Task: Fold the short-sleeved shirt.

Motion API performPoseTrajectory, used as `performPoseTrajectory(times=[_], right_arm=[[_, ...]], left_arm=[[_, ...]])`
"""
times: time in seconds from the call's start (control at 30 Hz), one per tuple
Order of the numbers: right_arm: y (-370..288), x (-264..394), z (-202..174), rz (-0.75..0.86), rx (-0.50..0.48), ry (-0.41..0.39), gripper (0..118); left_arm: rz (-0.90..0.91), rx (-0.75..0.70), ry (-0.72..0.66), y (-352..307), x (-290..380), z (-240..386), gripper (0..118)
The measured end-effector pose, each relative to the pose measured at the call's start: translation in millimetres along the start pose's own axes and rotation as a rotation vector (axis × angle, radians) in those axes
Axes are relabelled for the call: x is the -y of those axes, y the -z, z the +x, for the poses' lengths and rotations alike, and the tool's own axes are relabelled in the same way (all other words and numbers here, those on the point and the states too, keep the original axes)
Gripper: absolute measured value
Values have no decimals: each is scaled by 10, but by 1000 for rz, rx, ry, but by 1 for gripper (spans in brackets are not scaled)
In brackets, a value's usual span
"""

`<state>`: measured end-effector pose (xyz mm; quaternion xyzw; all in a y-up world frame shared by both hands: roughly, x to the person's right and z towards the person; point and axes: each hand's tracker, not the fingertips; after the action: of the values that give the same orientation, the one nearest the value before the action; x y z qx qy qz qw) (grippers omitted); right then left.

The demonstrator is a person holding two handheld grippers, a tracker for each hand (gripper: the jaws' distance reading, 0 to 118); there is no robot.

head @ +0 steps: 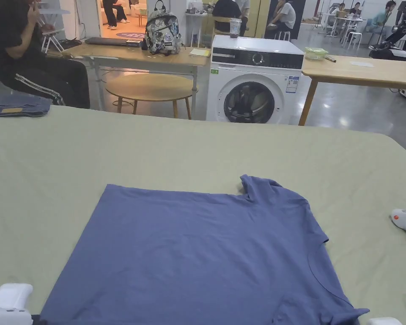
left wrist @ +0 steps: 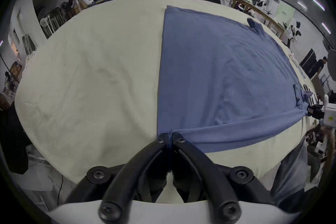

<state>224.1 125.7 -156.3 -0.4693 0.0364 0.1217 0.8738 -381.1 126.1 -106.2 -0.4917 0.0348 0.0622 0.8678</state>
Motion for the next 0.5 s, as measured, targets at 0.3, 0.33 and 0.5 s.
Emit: performPoseTrajectory(times=[0.3, 0.33, 0.5], right_arm=[[-516, -368, -37, 203, 79, 22, 69], [-556, -432, -45, 242, 70, 34, 69], [-611, -669, -230, 428, 1, 117, 69]], left_arm=[[213, 22, 3, -422, -247, 116, 41], [250, 34, 6, -471, -292, 158, 43], [400, 39, 27, -574, -537, 402, 44]])
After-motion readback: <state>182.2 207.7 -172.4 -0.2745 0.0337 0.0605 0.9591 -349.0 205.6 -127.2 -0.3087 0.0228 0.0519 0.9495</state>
